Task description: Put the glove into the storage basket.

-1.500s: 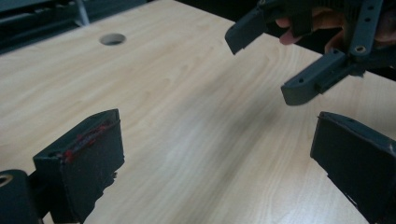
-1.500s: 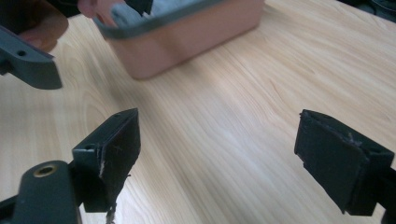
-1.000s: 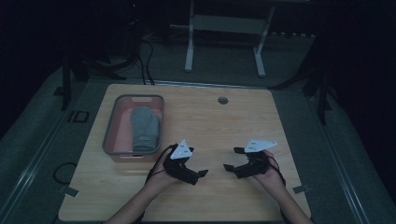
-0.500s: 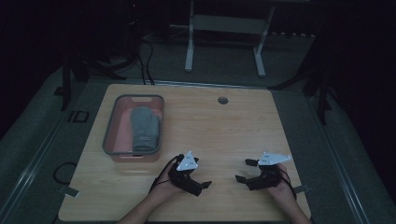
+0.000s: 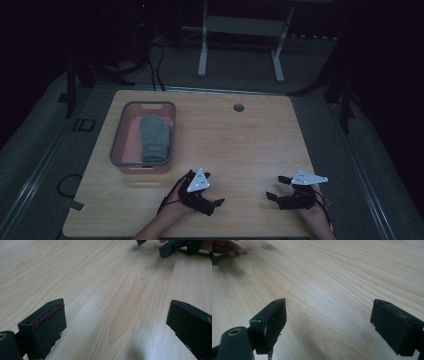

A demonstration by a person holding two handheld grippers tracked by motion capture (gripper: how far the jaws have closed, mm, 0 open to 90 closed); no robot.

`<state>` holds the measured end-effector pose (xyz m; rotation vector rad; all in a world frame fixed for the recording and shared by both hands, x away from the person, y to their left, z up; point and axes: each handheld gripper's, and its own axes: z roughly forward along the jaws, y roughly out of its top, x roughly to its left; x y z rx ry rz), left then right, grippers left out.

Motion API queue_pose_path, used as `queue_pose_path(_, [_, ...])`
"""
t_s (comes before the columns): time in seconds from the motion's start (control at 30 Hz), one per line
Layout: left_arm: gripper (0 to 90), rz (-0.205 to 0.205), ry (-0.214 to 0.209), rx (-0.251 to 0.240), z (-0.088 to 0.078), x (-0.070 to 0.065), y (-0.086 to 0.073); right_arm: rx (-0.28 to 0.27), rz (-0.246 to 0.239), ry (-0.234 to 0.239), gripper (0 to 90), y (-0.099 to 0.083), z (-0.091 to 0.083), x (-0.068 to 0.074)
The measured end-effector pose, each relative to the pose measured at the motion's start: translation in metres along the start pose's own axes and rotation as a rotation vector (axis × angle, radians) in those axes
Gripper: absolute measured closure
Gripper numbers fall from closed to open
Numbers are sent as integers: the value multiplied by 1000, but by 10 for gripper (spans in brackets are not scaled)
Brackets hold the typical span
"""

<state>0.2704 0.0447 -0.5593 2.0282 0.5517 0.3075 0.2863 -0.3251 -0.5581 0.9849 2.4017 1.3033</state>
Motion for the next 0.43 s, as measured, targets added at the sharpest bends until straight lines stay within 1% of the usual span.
queue_pose_path(0.1, [29,6,2,2,1,-1,0,-12,13,-11,133,-2,-2,-2])
queue_pose_path(0.17, [29,8,3,1,1,-1,0,-15,12,-13,133,-2,-2,-2])
queue_pose_path(0.2, [29,-2,-5,-6,0,0,0,-16,17,-19,133,-2,-2,-3])
queue_pose_path(0.33, [29,-16,-14,-9,0,3,-1,-15,16,-23,137,-2,-1,-4])
queue_pose_path(0.43, [29,-23,-15,-14,0,4,-1,-9,12,-16,139,-2,0,-4])
